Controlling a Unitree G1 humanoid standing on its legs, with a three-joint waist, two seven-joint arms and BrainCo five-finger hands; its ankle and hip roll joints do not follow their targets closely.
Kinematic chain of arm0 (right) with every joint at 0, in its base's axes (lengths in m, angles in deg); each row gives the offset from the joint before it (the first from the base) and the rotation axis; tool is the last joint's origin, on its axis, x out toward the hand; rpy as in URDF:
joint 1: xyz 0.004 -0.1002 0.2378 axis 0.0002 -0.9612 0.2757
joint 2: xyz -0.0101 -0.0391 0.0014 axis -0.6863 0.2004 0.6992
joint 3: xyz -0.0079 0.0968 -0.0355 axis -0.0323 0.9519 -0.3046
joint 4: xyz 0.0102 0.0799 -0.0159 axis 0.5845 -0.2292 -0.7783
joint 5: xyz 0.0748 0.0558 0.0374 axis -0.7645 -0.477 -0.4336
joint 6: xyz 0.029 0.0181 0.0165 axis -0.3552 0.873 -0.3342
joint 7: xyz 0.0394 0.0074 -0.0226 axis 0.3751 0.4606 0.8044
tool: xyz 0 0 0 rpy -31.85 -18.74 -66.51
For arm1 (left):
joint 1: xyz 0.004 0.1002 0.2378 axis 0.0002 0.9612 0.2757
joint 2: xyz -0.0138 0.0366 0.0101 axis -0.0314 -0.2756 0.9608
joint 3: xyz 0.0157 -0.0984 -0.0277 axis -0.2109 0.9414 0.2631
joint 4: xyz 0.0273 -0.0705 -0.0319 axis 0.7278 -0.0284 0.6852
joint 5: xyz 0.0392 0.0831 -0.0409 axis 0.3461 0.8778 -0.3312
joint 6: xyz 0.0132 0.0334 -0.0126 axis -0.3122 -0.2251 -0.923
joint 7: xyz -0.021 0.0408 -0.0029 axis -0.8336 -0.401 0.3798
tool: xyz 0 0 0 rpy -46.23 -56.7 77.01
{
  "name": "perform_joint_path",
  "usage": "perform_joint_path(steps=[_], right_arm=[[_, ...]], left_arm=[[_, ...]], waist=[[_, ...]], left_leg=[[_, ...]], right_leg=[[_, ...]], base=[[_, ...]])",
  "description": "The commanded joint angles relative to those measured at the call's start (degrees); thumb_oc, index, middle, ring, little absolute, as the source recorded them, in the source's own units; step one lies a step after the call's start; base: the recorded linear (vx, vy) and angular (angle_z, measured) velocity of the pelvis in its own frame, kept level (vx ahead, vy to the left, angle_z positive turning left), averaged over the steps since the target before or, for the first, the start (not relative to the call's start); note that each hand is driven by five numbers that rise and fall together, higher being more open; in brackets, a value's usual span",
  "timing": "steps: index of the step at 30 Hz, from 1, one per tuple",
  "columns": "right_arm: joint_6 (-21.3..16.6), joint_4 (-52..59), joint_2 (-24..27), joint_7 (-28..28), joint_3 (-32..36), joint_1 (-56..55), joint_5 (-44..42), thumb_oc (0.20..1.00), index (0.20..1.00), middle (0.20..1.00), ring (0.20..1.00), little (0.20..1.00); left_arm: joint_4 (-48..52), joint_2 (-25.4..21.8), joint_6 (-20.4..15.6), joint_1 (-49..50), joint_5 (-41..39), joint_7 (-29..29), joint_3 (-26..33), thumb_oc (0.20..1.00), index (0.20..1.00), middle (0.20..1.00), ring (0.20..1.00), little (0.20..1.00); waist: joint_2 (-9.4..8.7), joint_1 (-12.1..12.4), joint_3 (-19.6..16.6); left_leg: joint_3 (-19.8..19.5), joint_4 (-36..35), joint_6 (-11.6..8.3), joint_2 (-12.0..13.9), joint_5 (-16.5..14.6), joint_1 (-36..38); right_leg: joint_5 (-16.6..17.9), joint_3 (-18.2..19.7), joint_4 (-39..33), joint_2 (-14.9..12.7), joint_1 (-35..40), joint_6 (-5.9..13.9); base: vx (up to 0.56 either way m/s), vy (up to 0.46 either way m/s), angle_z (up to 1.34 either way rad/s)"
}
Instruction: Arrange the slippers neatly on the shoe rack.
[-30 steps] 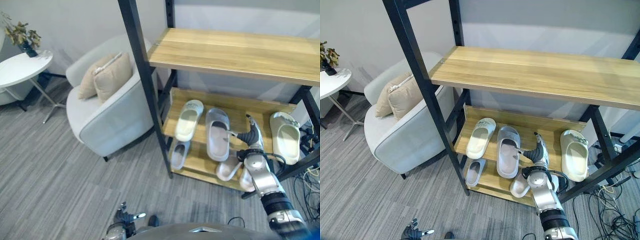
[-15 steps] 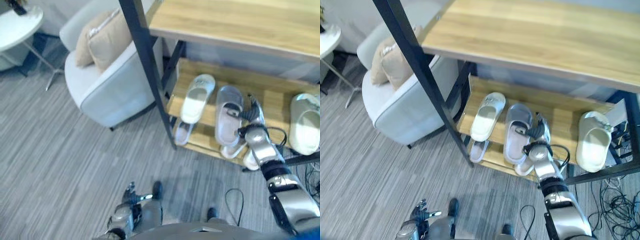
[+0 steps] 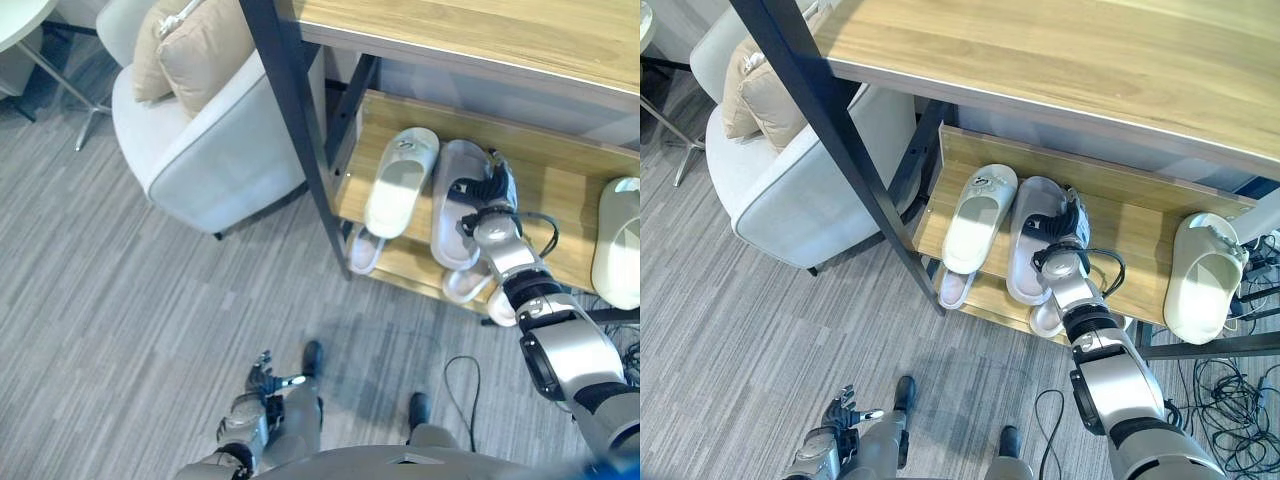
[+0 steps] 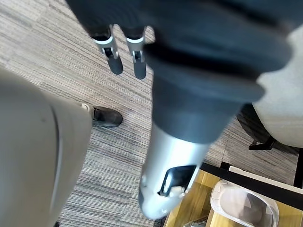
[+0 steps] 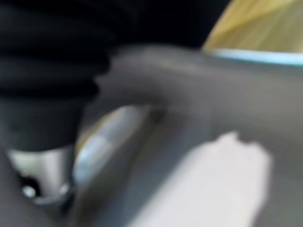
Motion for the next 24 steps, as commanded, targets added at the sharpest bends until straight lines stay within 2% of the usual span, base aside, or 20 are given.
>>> perform_joint_path(steps=[1, 6, 8, 11, 13, 14, 17, 21, 22, 23, 24], right_arm=[[-1.7, -2.2, -1.2, -2.7, 0.7, 4.0, -0.8, 0.2, 0.2, 0.2, 0.2, 0.2], [-1.0, 3.1, -1.9, -7.2, 2.4, -0.4, 0.6, 0.2, 0.2, 0.2, 0.2, 0.2], [0.0, 11.2, -3.2, -10.2, 5.0, -7.3, 2.3, 0.2, 0.2, 0.2, 0.2, 0.2], [-2.8, 26.3, -6.8, -11.2, 6.6, -25.0, 6.8, 0.2, 0.2, 0.2, 0.2, 0.2], [-3.4, 28.4, -7.0, -11.3, 6.6, -28.3, 8.0, 0.2, 0.2, 0.2, 0.2, 0.2], [-4.5, 32.7, -7.4, -11.9, 6.8, -34.6, 9.8, 0.2, 0.2, 0.2, 0.2, 0.2], [-6.6, 36.9, -8.1, -12.4, 7.4, -39.9, 10.5, 0.2, 0.2, 0.2, 0.2, 0.2], [-8.4, 40.4, -8.0, -11.5, 6.2, -43.0, 11.7, 0.2, 0.2, 0.2, 0.2, 0.2], [-9.9, 41.8, -8.0, -10.5, 5.3, -44.8, 12.6, 0.2, 0.2, 0.2, 0.2, 0.2], [-9.9, 41.8, -8.0, -10.5, 5.2, -44.7, 12.7, 0.2, 0.2, 0.2, 0.2, 0.2], [-10.5, 41.7, -8.7, -10.0, 5.0, -45.4, 12.0, 0.2, 0.2, 0.2, 0.2, 0.2]], left_arm=[[-1.0, -1.5, -1.7, -2.5, -0.7, 0.4, 0.9, 1.0, 1.0, 1.0, 1.0, 1.0], [0.4, -1.1, -1.6, -1.7, -1.5, -0.6, 1.4, 1.0, 1.0, 1.0, 1.0, 1.0], [0.3, -0.9, -1.3, -1.6, -1.1, 0.0, 2.1, 1.0, 1.0, 1.0, 1.0, 1.0], [0.6, -0.6, -1.8, 0.0, 0.9, 0.0, 1.6, 1.0, 1.0, 1.0, 1.0, 1.0], [0.5, -0.4, -1.9, 0.4, 1.0, -0.1, 1.5, 1.0, 1.0, 1.0, 1.0, 1.0], [0.5, -0.1, -1.9, 0.5, 1.0, -0.3, 1.9, 1.0, 1.0, 1.0, 1.0, 1.0], [2.3, 0.2, -3.0, 0.8, 0.0, -0.2, 2.7, 1.0, 1.0, 1.0, 1.0, 1.0], [5.9, 0.1, -5.4, -0.7, -3.4, -0.3, 4.7, 1.0, 1.0, 1.0, 1.0, 1.0], [11.0, -0.4, -7.1, -3.0, -8.2, -0.9, 8.7, 1.0, 1.0, 1.0, 1.0, 1.0], [11.0, -0.4, -7.1, -3.0, -8.3, -1.0, 8.8, 1.0, 1.0, 1.0, 1.0, 1.0], [13.1, -0.7, -7.8, -4.2, -11.1, -1.7, 11.3, 1.0, 1.0, 1.0, 1.0, 1.0]], waist=[[-3.24, 0.1, 1.7], [-3.03, -0.3, 1.9], [-2.9, -0.7, 1.8], [-3.07, -1.7, 0.0], [-3.18, -1.8, -0.5], [-3.24, -2.2, -1.4], [-3.38, -2.4, -1.4], [-3.83, -2.5, 0.3], [-4.46, -2.8, 1.9], [-4.38, -2.9, 1.7], [-4.55, -3.2, 2.0]], left_leg=[[-3.1, 5.6, 0.13, 0.9, -5.5, -2.8], [-2.5, 5.1, 0.12, 1.4, -5.6, -1.8], [-2.1, 5.0, 0.16, 1.7, -5.6, -1.2], [-1.1, 4.0, 0.33, 2.4, -6.0, 1.1], [-0.9, 4.2, 0.4, 2.3, -6.2, 1.5], [-0.4, 4.8, 0.69, 2.2, -7.1, 2.3], [1.6, 6.0, 1.0, 2.8, -8.2, 3.2], [3.2, 8.5, 0.88, 3.5, -9.0, 1.9], [3.5, 12.9, 0.53, 3.8, -10.0, -2.6], [3.4, 13.2, 0.54, 3.9, -10.1, -2.9], [3.0, 16.1, 0.27, 3.9, -10.8, -5.7]], right_leg=[[6.1, 2.7, -3.1, -3.2, 0.2, 3.05], [6.2, 3.4, -3.2, -3.3, 0.4, 3.21], [6.2, 3.6, -3.3, -3.4, 0.8, 3.27], [6.0, 3.7, -3.5, -3.5, 1.9, 3.48], [5.9, 3.7, -3.4, -3.6, 2.3, 3.53], [4.9, 3.6, -2.4, -3.6, 2.9, 3.58], [4.3, 3.2, 1.4, -3.5, 1.3, 3.65], [5.8, 0.9, 4.4, -3.1, -2.4, 4.19], [7.7, -1.2, 5.8, -2.7, -5.1, 4.45], [7.7, -1.2, 5.8, -2.7, -5.2, 4.45], [7.7, -0.9, 7.1, -2.4, -6.8, 4.45]], base=[[0.0, 0.0, 0.0], [0.01, 0.005, -0.02], [0.0, 0.0, 0.0], [0.08, 0.024, -0.05], [0.07, 0.034, -0.23], [0.07, 0.057, -0.17], [0.01, 0.067, 0.02], [-0.14, -0.005, -0.46], [-0.22, -0.046, -0.41], [-0.3, -0.057, -0.19], [-0.12, 0.007, 0.01]])
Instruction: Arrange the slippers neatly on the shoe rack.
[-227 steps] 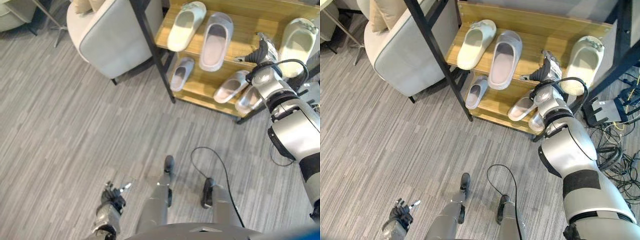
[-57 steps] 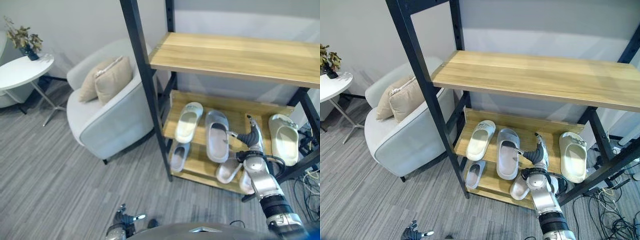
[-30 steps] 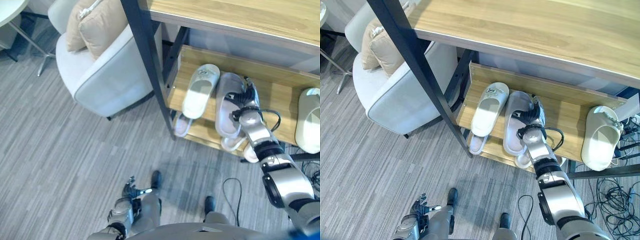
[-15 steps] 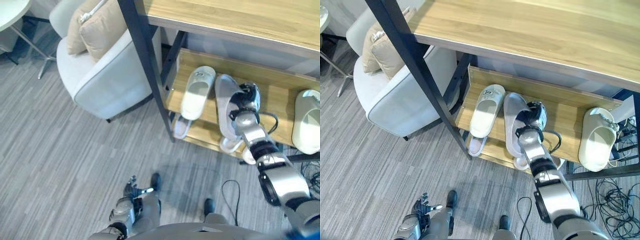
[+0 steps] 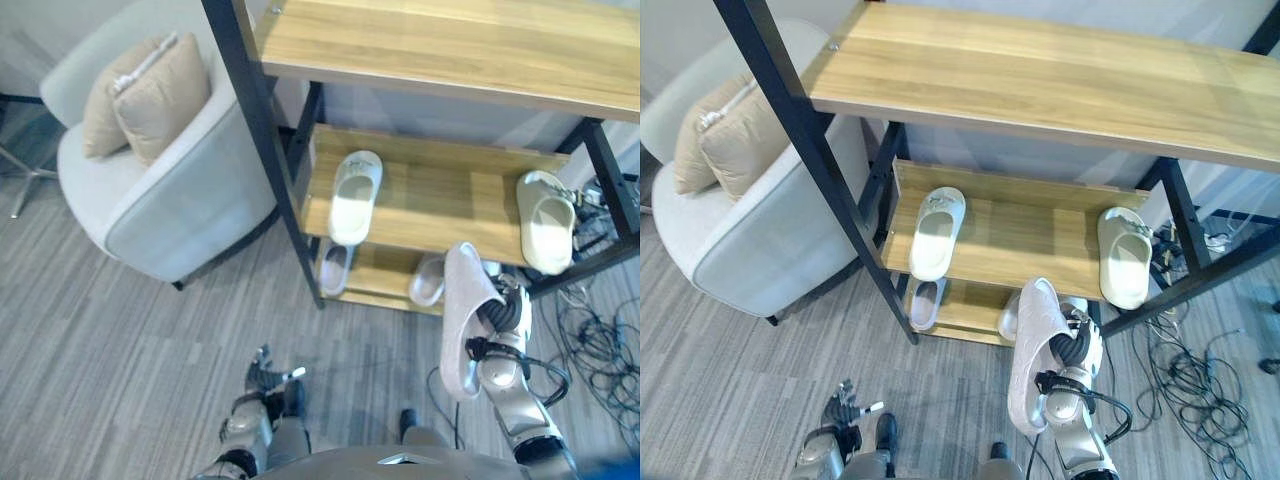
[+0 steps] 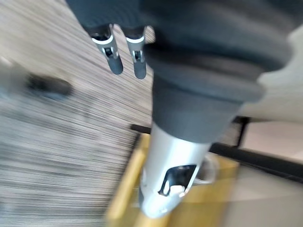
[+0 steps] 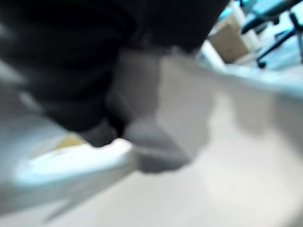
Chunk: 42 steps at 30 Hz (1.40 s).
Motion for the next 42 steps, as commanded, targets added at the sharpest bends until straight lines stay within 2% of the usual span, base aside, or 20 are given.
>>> perform_joint_path(steps=[1, 3, 5, 6, 8, 10, 13, 14, 16, 17, 18, 21, 22, 23, 26, 29, 35, 37, 40, 42], right_arm=[[-5.3, 5.8, -1.6, 0.7, 2.3, 3.3, 1.1, 0.2, 0.2, 0.2, 0.2, 0.2], [-6.2, 8.3, -2.4, 1.8, 2.2, -0.2, 0.7, 0.2, 0.2, 0.2, 0.2, 0.2], [-8.3, 9.2, -2.4, 2.8, 0.8, -1.9, -0.1, 0.2, 0.2, 0.2, 0.2, 0.2], [-10.1, 10.8, -1.0, 2.1, -1.4, -3.3, 1.2, 0.2, 0.2, 0.2, 0.2, 0.2], [-10.4, 10.7, -0.7, 1.5, -1.4, -3.4, 1.4, 0.2, 0.2, 0.2, 0.2, 0.2], [-10.8, 11.8, -0.7, 1.0, -1.7, -5.0, 1.1, 0.2, 0.2, 0.2, 0.2, 0.2], [-11.8, 10.0, 0.5, -0.6, -3.8, -4.5, 1.9, 0.2, 0.2, 0.2, 0.2, 0.2], [-12.1, 7.8, 0.7, -1.8, -5.1, -3.3, 2.3, 0.2, 0.2, 0.2, 0.2, 0.2], [-12.3, 6.7, 0.9, -2.6, -5.4, -3.1, 2.5, 0.2, 0.2, 0.2, 0.2, 0.2], [-12.1, 6.3, 1.1, -2.9, -5.2, -2.6, 2.5, 0.2, 0.2, 0.2, 0.2, 0.2], [-11.9, 6.3, 1.3, -3.0, -5.0, -2.1, 2.6, 0.2, 0.2, 0.2, 0.2, 0.2], [-10.8, 7.9, 2.2, -3.1, -3.4, 0.4, 2.3, 0.2, 0.2, 0.2, 0.2, 0.2], [-9.6, 9.7, 3.0, -2.5, -2.1, 1.5, 1.9, 0.2, 0.2, 0.2, 0.2, 0.2], [-9.6, 9.7, 3.1, -2.4, -2.1, 1.6, 1.9, 0.2, 0.2, 0.2, 0.2, 0.2], [-6.7, 12.9, 5.1, -1.1, 0.6, 7.7, 1.1, 0.2, 0.2, 0.2, 0.2, 0.2], [-5.7, 14.0, 6.7, -0.2, 1.8, 11.3, 0.8, 0.2, 0.2, 0.2, 0.2, 0.2], [-0.8, 13.7, 10.6, 5.3, 3.8, 24.2, -1.9, 0.2, 0.2, 0.2, 0.2, 0.2], [0.2, 13.3, 10.9, 6.4, 4.0, 26.0, -2.4, 0.2, 0.2, 0.2, 0.2, 0.2], [3.7, 11.3, 12.3, 10.0, 4.0, 31.3, -2.2, 0.2, 0.2, 0.2, 0.2, 0.2], [4.6, 9.2, 11.2, 11.4, 4.0, 32.8, -3.1, 0.2, 0.2, 0.2, 0.2, 0.2]], left_arm=[[4.7, -2.5, -4.5, -4.5, -8.3, -2.1, 6.1, 1.0, 1.0, 1.0, 1.0, 1.0], [7.7, -2.3, -4.5, -4.9, -13.3, -5.4, 10.9, 1.0, 1.0, 1.0, 1.0, 1.0], [12.9, -1.7, -4.2, -5.8, -16.3, -6.1, 14.0, 1.0, 1.0, 1.0, 1.0, 1.0], [15.7, -1.2, -5.7, -6.9, -17.4, -5.8, 15.7, 1.0, 1.0, 1.0, 1.0, 1.0], [16.3, -1.1, -6.4, -7.9, -17.9, -5.5, 16.3, 1.0, 1.0, 1.0, 1.0, 1.0], [20.2, -0.2, -8.1, -8.7, -19.5, -5.1, 17.9, 1.0, 1.0, 1.0, 1.0, 1.0], [24.2, 1.2, -9.9, -10.0, -23.0, -5.4, 20.1, 1.0, 1.0, 1.0, 1.0, 1.0], [26.2, 1.8, -10.9, -11.7, -25.3, -5.9, 21.4, 1.0, 1.0, 1.0, 1.0, 1.0], [26.8, 1.7, -11.0, -12.5, -26.3, -6.0, 21.8, 1.0, 1.0, 1.0, 1.0, 1.0], [26.9, 1.5, -10.6, -13.1, -26.3, -5.9, 21.7, 1.0, 1.0, 1.0, 1.0, 1.0], [26.9, 1.1, -10.2, -13.5, -26.3, -5.7, 21.6, 1.0, 1.0, 1.0, 1.0, 1.0], [25.5, -0.4, -9.3, -15.1, -25.5, -5.6, 20.5, 1.0, 1.0, 1.0, 1.0, 1.0], [24.0, -1.5, -8.3, -16.1, -26.4, -6.6, 20.3, 1.0, 1.0, 1.0, 1.0, 1.0], [23.8, -1.5, -8.4, -16.2, -26.5, -6.8, 20.4, 1.0, 1.0, 1.0, 1.0, 1.0], [23.6, -1.6, -4.3, -19.7, -32.8, -10.1, 23.6, 1.0, 1.0, 1.0, 1.0, 1.0], [24.1, -1.8, -3.0, -21.5, -35.0, -11.3, 25.1, 1.0, 1.0, 1.0, 1.0, 1.0], [24.7, -2.8, -0.7, -27.5, -38.6, -11.8, 28.4, 1.0, 1.0, 1.0, 1.0, 1.0], [24.7, -3.1, -0.3, -28.8, -39.0, -11.7, 29.0, 1.0, 1.0, 1.0, 1.0, 1.0], [25.4, -3.2, 1.7, -30.8, -40.3, -12.0, 30.3, 1.0, 1.0, 1.0, 1.0, 1.0], [25.6, -2.7, 2.2, -31.2, -41.3, -12.1, 31.3, 1.0, 1.0, 1.0, 1.0, 1.0]], waist=[[-1.72, 1.5, 5.8], [-1.91, 1.5, 4.5], [-1.89, 1.5, 4.7], [-1.74, 1.3, 4.7], [-1.85, 1.0, 4.4], [-2.01, 0.9, 4.3], [-2.88, 0.8, 2.4], [-3.77, 1.0, 1.5], [-4.76, 1.0, -1.0], [-5.09, 0.9, -1.9], [-5.58, 0.6, -3.0], [-6.49, 0.0, -5.0], [-6.91, -0.5, -6.7], [-6.98, -0.6, -7.0], [-7.07, -1.1, -8.0], [-7.72, -1.3, -6.2], [-8.53, -1.2, -0.1], [-8.64, -1.1, 0.9], [-8.82, -0.4, 4.5], [-8.97, 0.0, 5.8]], left_leg=[[-3.6, 16.3, 0.55, 1.6, -10.2, -6.8], [-4.0, 20.1, 0.05, 1.8, -12.7, -9.3], [-4.5, 24.0, -0.18, 3.0, -14.3, -12.3], [-6.3, 31.1, 0.21, 3.1, -16.9, -17.6], [-7.0, 33.2, 0.14, 2.9, -17.0, -20.2], [-8.0, 37.0, 0.36, 2.6, -18.6, -24.2], [-9.1, 41.3, 0.74, 1.4, -19.8, -31.8], [-9.2, 45.8, 0.7, 0.7, -20.7, -37.8], [-9.0, 49.7, 0.73, -0.5, -21.9, -43.9], [-9.1, 51.1, 0.7, -0.9, -22.3, -46.4], [-8.7, 53.6, 0.76, -1.1, -24.8, -48.7], [-8.4, 58.0, 0.57, -2.0, -25.7, -56.7], [-8.2, 60.3, 0.24, -2.4, -26.1, -61.6], [-8.1, 60.5, 0.23, -2.4, -26.1, -62.1], [-7.4, 65.8, 0.32, -2.2, -27.3, -70.4], [-6.3, 67.0, 0.39, -2.3, -28.0, -70.4], [-4.3, 73.7, 0.56, -1.6, -30.8, -70.4], [-4.0, 75.1, 0.52, -1.1, -31.5, -70.4], [-4.0, 80.7, 0.02, 0.8, -34.0, -70.4], [-4.4, 83.7, -0.41, 1.5, -35.2, -70.4]], right_leg=[[8.1, -3.5, -4.1, -1.2, 2.8, 3.69], [5.3, -2.9, -3.2, -1.2, 2.1, 2.73], [2.6, -2.5, 3.1, -0.8, -2.8, 2.91], [-1.8, -2.8, 11.2, -0.8, -8.2, 1.55], [-2.6, -3.2, 13.6, -1.0, -10.5, 1.15], [-5.2, -3.2, 18.7, -1.8, -14.6, 0.72], [-8.5, -2.8, 25.9, -2.7, -23.4, 0.32], [-10.3, -2.5, 31.8, -3.2, -29.9, -0.15], [-12.2, -2.1, 36.6, -3.2, -36.4, -0.16], [-13.1, -1.9, 39.5, -3.6, -39.7, -0.45], [-15.6, -1.7, 42.7, -4.1, -42.3, -0.49], [-18.1, 0.0, 50.2, -5.0, -52.2, -1.73], [-19.0, 1.1, 54.3, -5.5, -58.4, -2.11], [-19.1, 1.3, 54.7, -5.5, -59.0, -2.11], [-20.6, 3.8, 62.5, -6.8, -69.6, -1.78], [-21.6, 6.0, 65.4, -7.3, -71.6, -1.62], [-24.5, 11.1, 74.7, -8.2, -76.2, -1.3], [-24.9, 11.8, 76.3, -8.4, -76.8, -1.41], [-26.5, 14.5, 82.0, -8.7, -78.1, -2.0], [-27.2, 15.2, 84.8, -8.7, -78.1, -2.26]], base=[[-0.13, 0.009, -0.03], [-0.05, 0.026, -0.03], [-0.1, 0.071, 0.12], [-0.15, 0.097, 0.19], [-0.1, 0.061, 0.22], [-0.09, 0.058, 0.28], [-0.16, 0.103, 0.15], [-0.18, 0.107, 0.06], [-0.12, 0.049, 0.03], [0.04, 0.025, 0.13], [0.06, 0.026, 0.21], [0.01, 0.009, 0.17], [0.01, -0.009, 0.27], [0.01, 0.0, 0.27], [0.03, 0.005, 0.03], [0.03, -0.021, 0.06], [0.06, -0.024, 0.05], [0.07, -0.042, -0.06], [0.12, -0.052, -0.03], [0.12, -0.044, -0.04]])
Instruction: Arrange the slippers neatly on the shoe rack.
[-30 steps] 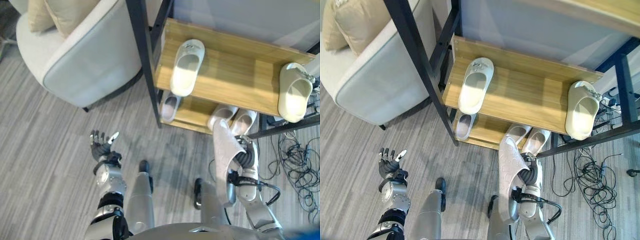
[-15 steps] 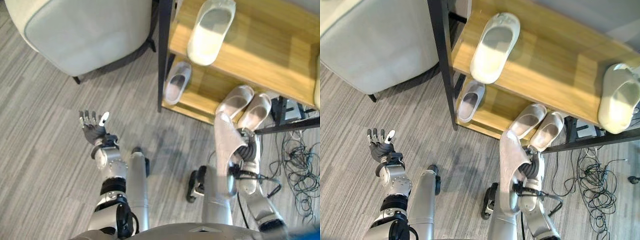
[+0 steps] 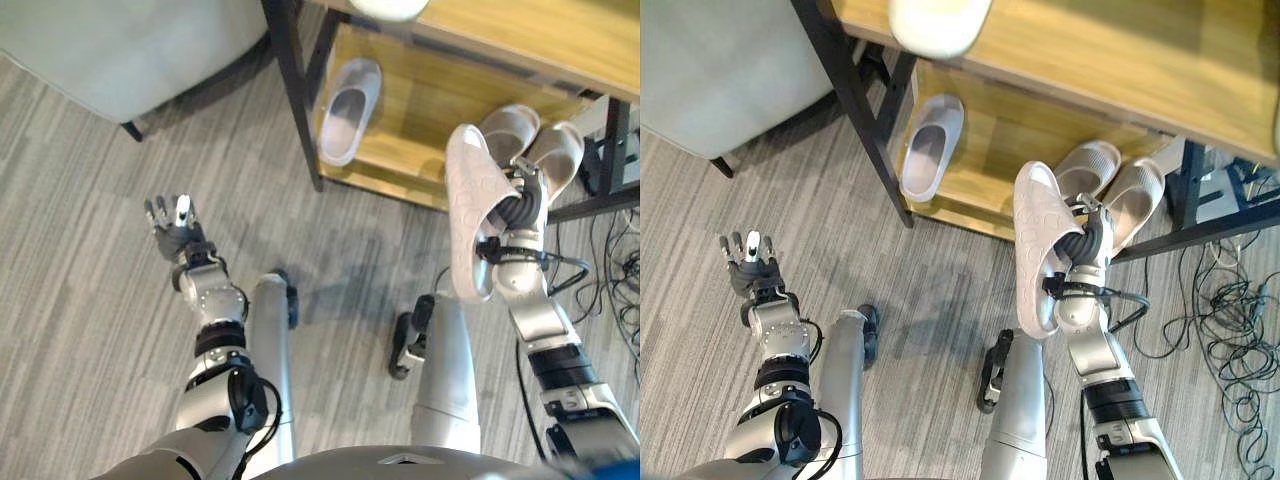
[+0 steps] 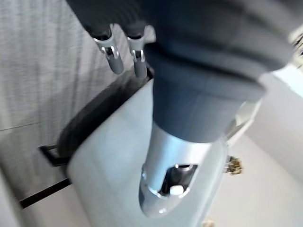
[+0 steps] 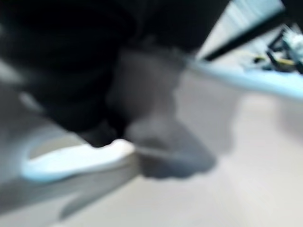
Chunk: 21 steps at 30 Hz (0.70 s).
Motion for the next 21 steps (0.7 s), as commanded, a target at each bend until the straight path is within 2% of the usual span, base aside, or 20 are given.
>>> perform_joint_path(steps=[1, 3, 6, 15, 18, 19, 21], right_arm=[[1.3, 3.3, 0.6, 2.6, 1.4, 7.5, -1.7, 0.2, 0.2, 0.2, 0.2, 0.2], [2.0, 1.9, 0.7, 3.3, 1.1, 9.1, -1.2, 0.2, 0.2, 0.2, 0.2, 0.2], [4.9, -4.6, -1.8, 7.0, 1.0, 17.1, -3.9, 0.2, 0.2, 0.2, 0.2, 0.2], [5.7, -11.6, -1.2, 7.1, -0.9, 34.1, -5.9, 0.2, 0.2, 0.2, 0.2, 0.2], [8.2, -17.4, -1.8, 7.8, -2.8, 40.9, -7.3, 0.2, 0.2, 0.2, 0.2, 0.2], [10.7, -22.2, -1.8, 8.4, -4.3, 44.9, -8.3, 0.2, 0.2, 0.2, 0.2, 0.2], [11.8, -24.9, -1.1, 8.8, -5.7, 47.0, -8.1, 0.2, 0.2, 0.2, 0.2, 0.2]], left_arm=[[3.2, -2.6, 0.3, -4.5, -1.9, -1.8, 4.1, 1.0, 1.0, 1.0, 1.0, 1.0], [3.1, -2.5, 0.5, -4.7, -2.0, -2.0, 4.4, 1.0, 1.0, 1.0, 1.0, 1.0], [0.2, -2.4, 2.7, -5.4, -3.1, -3.9, 5.6, 1.0, 1.0, 1.0, 1.0, 1.0], [-2.1, -3.0, 5.3, -6.8, -4.9, -5.8, 6.6, 1.0, 1.0, 1.0, 1.0, 1.0], [-2.9, -3.1, 6.0, -6.4, -5.7, -7.0, 6.8, 1.0, 1.0, 1.0, 1.0, 1.0], [-3.1, -2.8, 6.5, -5.9, -6.3, -7.4, 7.0, 1.0, 1.0, 1.0, 1.0, 1.0], [-2.9, -2.8, 6.9, -5.8, -6.1, -7.6, 6.9, 1.0, 1.0, 1.0, 1.0, 1.0]], waist=[[-2.2, 1.0, 10.3], [-1.94, 1.2, 10.8], [-2.11, 2.3, 12.8], [-3.11, 3.6, 15.9], [-3.55, 3.8, 16.2], [-3.71, 3.9, 16.2], [-3.74, 3.9, 16.3]], left_leg=[[-2.8, 10.9, 1.27, 2.8, -16.0, 7.1], [-3.1, 12.0, 1.1, 3.3, -16.7, 7.1], [-4.9, 14.9, 0.66, 4.0, -17.9, 7.1], [-5.6, 16.7, 0.18, 4.5, -18.9, 7.1], [-5.4, 17.0, 0.0, 4.6, -19.1, 7.1], [-5.3, 17.3, -0.06, 4.6, -19.2, 7.1], [-5.3, 17.4, -0.07, 4.6, -19.1, 7.1]], right_leg=[[-0.3, 0.9, -1.8, -2.9, 7.6, 4.22], [-0.8, 1.1, -0.7, -3.0, 7.6, 4.23], [-1.8, 2.3, 2.6, -3.8, 7.6, 3.97], [-1.8, 4.3, 5.3, -4.7, 7.6, 3.65], [-1.5, 4.9, 5.6, -5.1, 7.6, 3.6], [-1.7, 5.1, 6.2, -5.2, 7.6, 3.62], [-1.7, 5.2, 6.3, -5.3, 7.6, 3.61]], base=[[0.13, -0.028, -0.01], [0.1, -0.012, -0.06], [0.11, -0.03, -0.07], [0.06, -0.02, 0.04], [0.05, -0.011, 0.06], [0.05, -0.01, 0.07], [0.03, -0.001, 0.07]])
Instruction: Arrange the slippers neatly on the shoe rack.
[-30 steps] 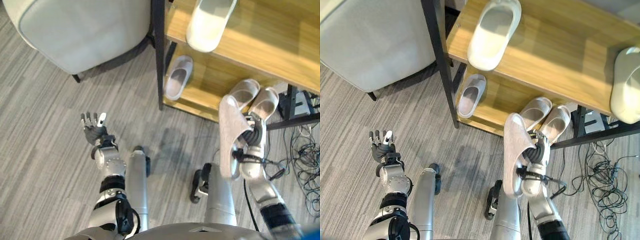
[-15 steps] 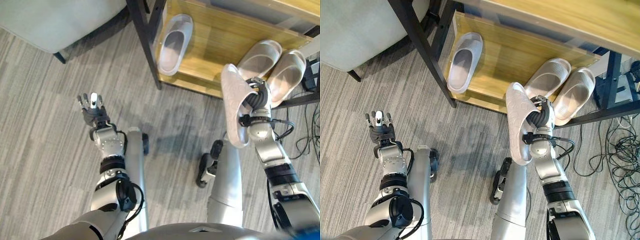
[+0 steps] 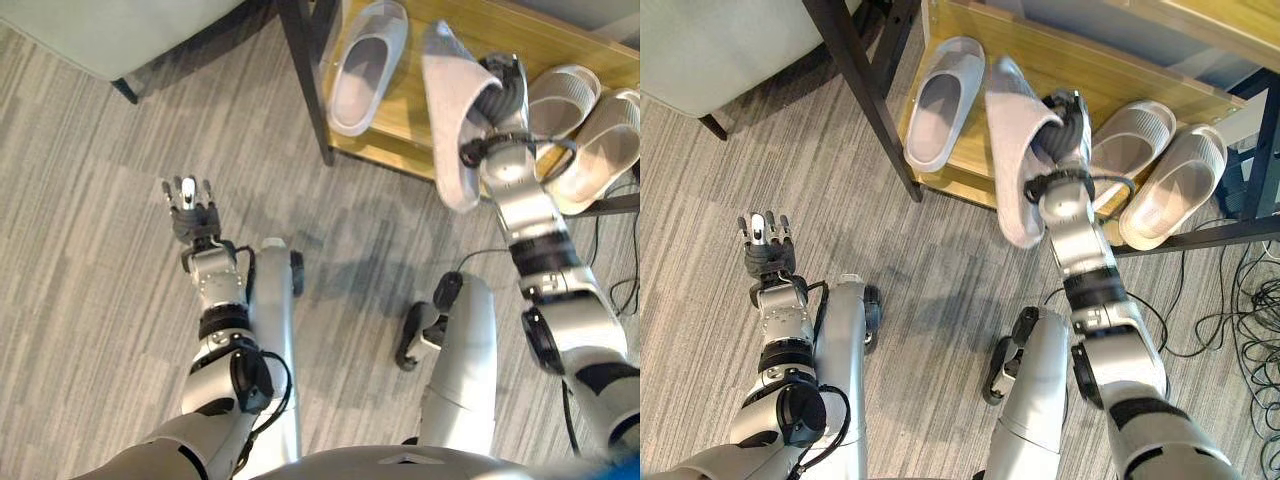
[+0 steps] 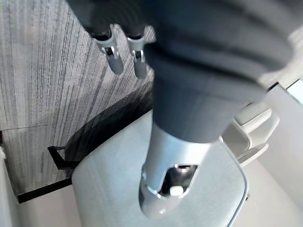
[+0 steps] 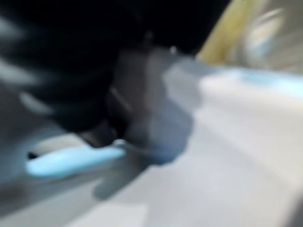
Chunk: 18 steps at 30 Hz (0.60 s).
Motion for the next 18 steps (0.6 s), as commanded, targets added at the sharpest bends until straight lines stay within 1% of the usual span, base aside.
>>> perform_joint_path(steps=[1, 3, 5, 7, 8, 10, 11, 12, 14, 15, 16, 18], right_arm=[[2.5, -1.9, 0.6, 1.0, -1.2, 8.9, -2.0, 0.2, 0.2, 0.2, 0.2, 0.2], [3.7, -6.7, 0.5, 1.5, -2.5, 13.0, -3.4, 0.2, 0.2, 0.2, 0.2, 0.2], [4.2, -12.8, 0.8, 1.9, -5.6, 16.8, -3.8, 0.2, 0.2, 0.2, 0.2, 0.2], [4.1, -19.4, 0.7, 0.7, -9.6, 21.2, -3.7, 0.2, 0.2, 0.2, 0.2, 0.2], [4.4, -24.4, 0.8, 0.2, -11.8, 24.5, -4.8, 0.2, 0.2, 0.2, 0.2, 0.2], [4.3, -26.9, 0.7, -0.1, -12.8, 26.1, -5.7, 0.2, 0.2, 0.2, 0.2, 0.2], [4.2, -29.2, 0.8, -0.2, -14.3, 27.8, -6.2, 0.2, 0.2, 0.2, 0.2, 0.2], [4.0, -33.3, 1.1, -0.4, -18.6, 30.8, -6.3, 0.2, 0.2, 0.2, 0.2, 0.2], [3.9, -35.0, 1.2, -0.5, -20.1, 32.5, -6.7, 0.2, 0.2, 0.2, 0.2, 0.2], [3.8, -37.0, 1.7, -0.6, -23.5, 34.0, -5.9, 0.2, 0.2, 0.2, 0.2, 0.2], [3.8, -38.3, 1.8, -0.4, -24.9, 34.4, -5.7, 0.2, 0.2, 0.2, 0.2, 0.2], [3.2, -41.5, 1.9, -1.3, -26.5, 35.2, -6.7, 0.2, 0.2, 0.2, 0.2, 0.2]], left_arm=[[-1.4, -2.8, 0.7, -2.9, -1.3, -2.9, 4.2, 1.0, 1.0, 1.0, 1.0, 1.0], [-1.7, -2.5, 1.3, -2.5, -1.4, -3.6, 4.1, 1.0, 1.0, 1.0, 1.0, 1.0], [-2.4, -2.7, 1.7, -1.8, -1.1, -4.2, 3.9, 1.0, 1.0, 1.0, 1.0, 1.0], [-3.2, -2.9, 2.2, -1.7, -1.2, -4.9, 4.0, 1.0, 1.0, 1.0, 1.0, 1.0], [-3.6, -3.1, 2.6, -1.3, -1.0, -5.4, 4.0, 1.0, 1.0, 1.0, 1.0, 1.0], [-3.7, -2.9, 2.5, -1.2, -1.3, -5.7, 4.3, 1.0, 1.0, 1.0, 1.0, 1.0], [-3.8, -2.9, 2.5, -1.0, -1.2, -5.8, 4.3, 1.0, 1.0, 1.0, 1.0, 1.0], [-4.2, -3.1, 2.6, -1.0, -1.0, -6.4, 4.3, 1.0, 1.0, 1.0, 1.0, 1.0], [-4.6, -3.1, 2.4, -1.0, -1.1, -6.7, 4.2, 1.0, 1.0, 1.0, 1.0, 1.0], [-4.8, -3.3, 2.2, -1.1, -1.1, -6.8, 4.4, 1.0, 1.0, 1.0, 1.0, 1.0], [-5.0, -3.5, 2.1, -0.9, -0.9, -7.1, 4.6, 1.0, 1.0, 1.0, 1.0, 1.0], [-5.8, -5.3, 1.4, 0.2, 0.5, -7.3, 3.4, 1.0, 1.0, 1.0, 1.0, 1.0]], waist=[[-4.06, -0.3, 6.4], [-3.95, -0.2, 6.5], [-4.0, 0.1, 6.5], [-3.93, 0.1, 6.9], [-4.1, 0.2, 7.1], [-4.01, 0.1, 7.4], [-3.94, 0.1, 7.6], [-3.95, 0.2, 8.1], [-3.83, 0.1, 8.5], [-3.89, 0.0, 8.9], [-3.98, -0.1, 9.0], [-4.52, 0.0, 9.0]], left_leg=[[-3.5, 5.9, -0.44, 4.0, -13.8, 7.4], [-3.5, 5.9, -0.29, 4.0, -13.7, 7.4], [-3.6, 6.4, -0.31, 4.1, -13.7, 7.4], [-3.6, 7.1, -0.38, 4.5, -14.0, 7.4], [-3.5, 7.8, -0.3, 4.6, -14.4, 7.4], [-3.4, 8.1, -0.31, 4.7, -14.5, 7.4], [-3.4, 8.3, -0.32, 4.8, -14.6, 7.4], [-3.4, 8.5, -0.3, 4.8, -14.8, 7.4], [-3.3, 8.5, -0.2, 4.8, -14.7, 7.4], [-3.1, 8.5, 0.02, 4.9, -14.7, 7.4], [-3.0, 8.6, 0.14, 4.9, -14.9, 7.4], [-2.2, 8.6, -0.04, 5.2, -15.1, 7.4]], right_leg=[[4.4, 5.3, -4.3, -3.3, 5.3, 4.38], [4.5, 5.5, -4.1, -3.5, 5.3, 4.35], [4.4, 5.7, -3.4, -3.8, 5.3, 4.36], [4.1, 6.1, -2.4, -4.0, 5.3, 4.27], [3.9, 6.6, -1.6, -4.0, 5.3, 4.15], [3.9, 6.8, -1.2, -4.0, 5.3, 4.16], [3.8, 6.9, -1.0, -4.1, 5.3, 4.13], [3.8, 7.3, -0.8, -4.3, 5.3, 4.18], [4.0, 7.4, -0.8, -4.4, 5.3, 4.27], [4.1, 7.8, -0.9, -4.5, 5.3, 4.43], [4.2, 8.1, -0.8, -4.6, 5.3, 4.5], [4.3, 8.8, -0.3, -4.9, 5.3, 4.71]], base=[[0.03, 0.01, 0.11], [0.02, 0.015, 0.1], [0.04, 0.021, 0.02], [0.06, 0.025, 0.0], [0.06, 0.019, 0.01], [0.04, 0.02, 0.02], [0.04, 0.039, 0.08], [0.03, 0.031, 0.09], [0.0, 0.03, 0.06], [0.0, 0.038, 0.04], [0.03, 0.03, 0.03], [0.06, -0.005, 0.03]])
